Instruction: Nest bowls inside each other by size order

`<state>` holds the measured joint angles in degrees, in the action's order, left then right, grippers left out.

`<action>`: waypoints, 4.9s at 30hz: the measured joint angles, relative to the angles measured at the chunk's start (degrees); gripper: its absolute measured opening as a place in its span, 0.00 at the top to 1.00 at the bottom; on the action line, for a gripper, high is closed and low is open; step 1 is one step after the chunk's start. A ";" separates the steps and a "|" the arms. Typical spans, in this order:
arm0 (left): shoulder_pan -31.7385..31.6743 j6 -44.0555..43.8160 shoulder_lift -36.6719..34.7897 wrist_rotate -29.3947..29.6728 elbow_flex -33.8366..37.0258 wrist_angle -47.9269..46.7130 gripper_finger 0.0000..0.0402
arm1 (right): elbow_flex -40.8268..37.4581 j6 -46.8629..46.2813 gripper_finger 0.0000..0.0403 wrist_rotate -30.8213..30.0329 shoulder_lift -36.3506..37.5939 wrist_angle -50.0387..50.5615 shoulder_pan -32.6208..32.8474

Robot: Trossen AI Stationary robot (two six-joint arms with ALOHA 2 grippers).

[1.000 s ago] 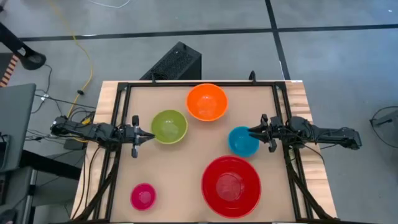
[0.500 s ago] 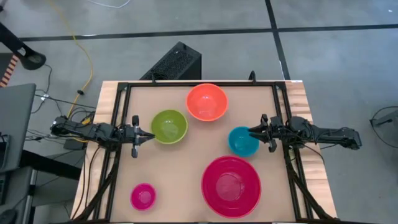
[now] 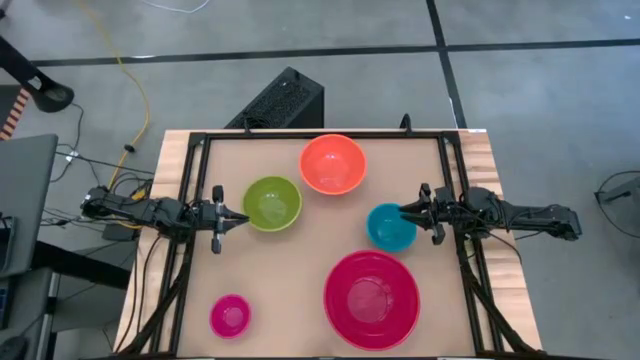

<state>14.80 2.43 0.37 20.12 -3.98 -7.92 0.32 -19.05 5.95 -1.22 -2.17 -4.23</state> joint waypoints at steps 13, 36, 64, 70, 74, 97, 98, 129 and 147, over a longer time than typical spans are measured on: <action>0.00 -0.13 0.00 0.00 0.00 0.00 0.95 | 0.00 0.01 0.71 0.00 -0.02 0.00 0.00; -0.01 -32.78 0.02 5.94 0.32 4.13 0.95 | 0.00 0.02 0.71 0.00 -0.02 0.01 0.00; -1.80 -46.84 2.35 21.06 -4.04 12.20 1.00 | 6.34 -27.43 0.71 -19.01 -17.35 -11.34 -0.17; -8.36 -39.18 5.34 21.34 -10.38 2.39 1.00 | 16.88 -27.67 0.69 -21.32 -38.21 -11.67 -3.77; -13.70 -38.80 7.00 22.61 -14.78 -8.23 1.00 | 25.63 -28.37 0.65 -20.77 -50.06 -9.44 -9.51; -24.44 -41.70 15.46 19.13 -17.13 -15.57 0.56 | 62.65 -16.46 0.38 -8.46 -88.09 28.54 -28.67; -24.44 -42.07 15.46 19.24 -17.13 -15.55 0.54 | 62.70 -16.55 0.38 -8.50 -88.91 28.47 -28.76; -24.45 -43.61 15.46 23.92 -17.08 -17.57 0.52 | 62.70 -22.51 0.97 -8.43 -79.08 24.59 -25.58; -24.45 -43.62 15.46 30.58 -17.04 -18.75 0.52 | 62.73 -46.63 0.97 -6.97 -63.09 32.32 18.09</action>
<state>-9.65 -41.19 15.84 50.70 -21.02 -26.68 63.05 -65.68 -1.01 -64.30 30.16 13.87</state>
